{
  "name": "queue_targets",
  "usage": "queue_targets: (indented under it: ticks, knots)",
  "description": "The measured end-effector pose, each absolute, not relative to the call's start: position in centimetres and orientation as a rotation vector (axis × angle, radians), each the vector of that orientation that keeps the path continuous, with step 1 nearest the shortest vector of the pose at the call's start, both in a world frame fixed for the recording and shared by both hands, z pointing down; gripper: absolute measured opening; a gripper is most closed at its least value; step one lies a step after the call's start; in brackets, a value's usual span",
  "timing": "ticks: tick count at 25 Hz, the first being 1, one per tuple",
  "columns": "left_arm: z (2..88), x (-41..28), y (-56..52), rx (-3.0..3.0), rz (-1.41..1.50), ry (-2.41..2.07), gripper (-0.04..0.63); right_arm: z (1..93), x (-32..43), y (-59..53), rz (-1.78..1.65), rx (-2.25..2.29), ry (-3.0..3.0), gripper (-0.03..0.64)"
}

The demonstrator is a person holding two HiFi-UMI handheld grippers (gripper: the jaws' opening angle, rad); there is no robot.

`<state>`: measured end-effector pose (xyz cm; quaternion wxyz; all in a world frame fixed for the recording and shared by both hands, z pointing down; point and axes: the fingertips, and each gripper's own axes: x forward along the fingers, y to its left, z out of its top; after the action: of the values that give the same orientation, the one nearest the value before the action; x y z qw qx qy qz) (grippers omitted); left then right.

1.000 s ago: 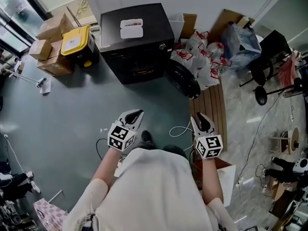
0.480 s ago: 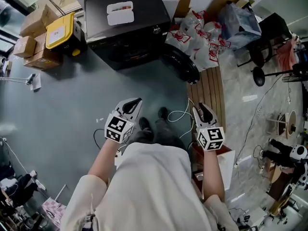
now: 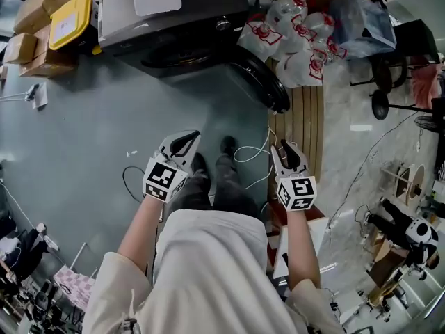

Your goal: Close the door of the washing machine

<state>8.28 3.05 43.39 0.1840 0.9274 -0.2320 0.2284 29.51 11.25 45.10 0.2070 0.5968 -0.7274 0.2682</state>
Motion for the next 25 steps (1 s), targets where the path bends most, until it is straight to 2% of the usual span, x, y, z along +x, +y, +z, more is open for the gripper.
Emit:
queue_targets:
  ticks: [25]
  knots:
    - [67.3,22.7,0.5,2.472,0.861,-0.511,0.014,76.2,46.2,4.8,0.884,1.362,-1.74,0.144]
